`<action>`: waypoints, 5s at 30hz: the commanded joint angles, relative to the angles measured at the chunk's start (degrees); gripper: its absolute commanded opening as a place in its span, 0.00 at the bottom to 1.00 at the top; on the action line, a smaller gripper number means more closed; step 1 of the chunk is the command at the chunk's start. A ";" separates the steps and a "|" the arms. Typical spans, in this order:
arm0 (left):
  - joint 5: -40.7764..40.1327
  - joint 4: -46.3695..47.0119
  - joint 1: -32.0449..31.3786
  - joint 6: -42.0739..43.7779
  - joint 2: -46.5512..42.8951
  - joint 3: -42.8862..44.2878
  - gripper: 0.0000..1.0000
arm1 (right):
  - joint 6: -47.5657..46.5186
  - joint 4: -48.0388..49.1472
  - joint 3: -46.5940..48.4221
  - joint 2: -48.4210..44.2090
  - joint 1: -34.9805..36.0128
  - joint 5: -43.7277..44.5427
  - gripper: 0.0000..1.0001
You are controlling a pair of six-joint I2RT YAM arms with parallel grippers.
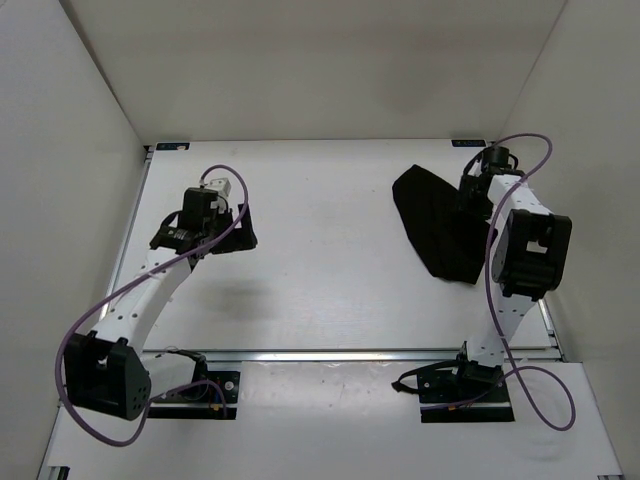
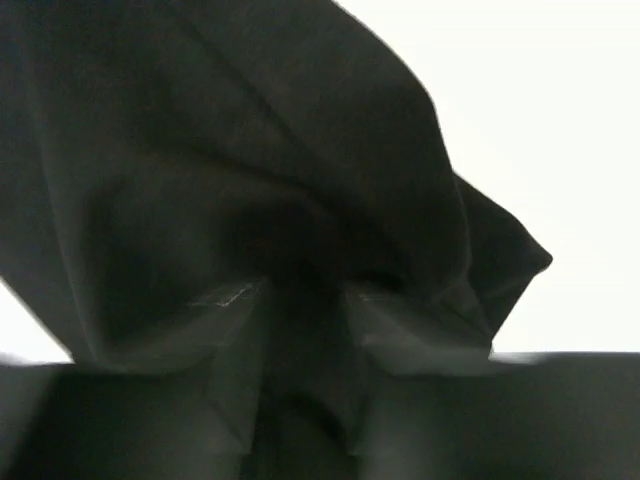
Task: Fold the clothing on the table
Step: Move the skirt to the center of the board
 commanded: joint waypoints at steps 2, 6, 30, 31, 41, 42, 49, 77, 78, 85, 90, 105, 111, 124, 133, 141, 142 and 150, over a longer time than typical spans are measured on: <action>1.32 3.95 0.84 -2.41 -5.16 -1.98 0.99 | 0.21 2.23 4.93 3.66 0.04 2.71 0.13; 1.93 2.99 0.76 -2.59 -5.52 -1.37 0.99 | 0.57 -1.72 10.56 6.31 0.13 4.14 0.00; 8.35 6.50 0.75 1.54 -2.61 -1.98 0.99 | -0.49 -2.79 6.02 -6.27 8.14 2.12 0.99; 8.00 6.07 0.93 1.98 -2.79 -2.42 0.99 | 0.03 -2.70 5.12 -6.26 7.34 2.03 0.98; 7.03 3.69 2.60 2.77 -0.94 -2.25 0.99 | -0.67 -1.72 7.03 5.60 13.66 4.13 0.63; 6.94 3.86 2.69 3.12 -0.59 -1.90 0.99 | -1.19 -2.34 9.22 7.35 13.75 5.00 0.52; 8.17 4.57 3.13 3.92 1.34 -1.28 0.99 | 0.56 -14.82 32.15 13.35 17.96 2.68 0.00; 15.45 3.42 1.72 4.09 -3.66 -3.38 0.99 | 11.11 10.40 -29.17 -33.85 21.23 -27.07 0.88; 16.17 3.51 1.72 4.09 -3.93 -4.00 0.98 | 10.50 9.62 -28.29 -34.55 20.61 -27.15 0.88; 18.55 2.63 -2.15 3.66 -5.33 -8.21 0.99 | 5.13 2.06 -29.14 -34.91 28.94 -23.30 0.89; 17.94 2.73 -0.30 2.16 -9.19 -10.94 0.99 | 5.14 -1.02 -35.83 -33.68 34.66 -21.97 0.87; 17.40 3.42 0.23 0.05 -12.89 -12.70 0.99 | 2.59 -2.08 -36.81 -22.17 39.59 -17.49 0.52; 17.23 3.34 0.05 -0.30 -13.51 -13.15 0.99 | 2.76 -1.82 -33.05 -21.46 37.75 -20.30 0.00; 16.96 4.74 0.93 2.07 -7.27 -5.68 0.99 | 1.70 -7.97 36.10 -8.91 25.10 -22.67 0.00; 16.35 4.30 1.54 2.78 -5.25 -3.47 0.99 | 0.56 7.04 1.67 -18.64 31.23 -22.48 0.00; 18.54 6.67 0.84 2.07 -1.30 -4.53 0.98 | 2.32 9.54 -18.71 -15.24 44.94 -31.11 0.06; 18.89 6.85 0.75 1.81 -1.38 -4.62 0.99 | 1.45 7.78 -17.57 -14.61 45.74 -30.85 0.15; 20.74 9.92 -2.75 -0.12 2.75 -5.32 0.99 | 5.21 9.69 -18.08 -23.20 34.08 -33.56 0.73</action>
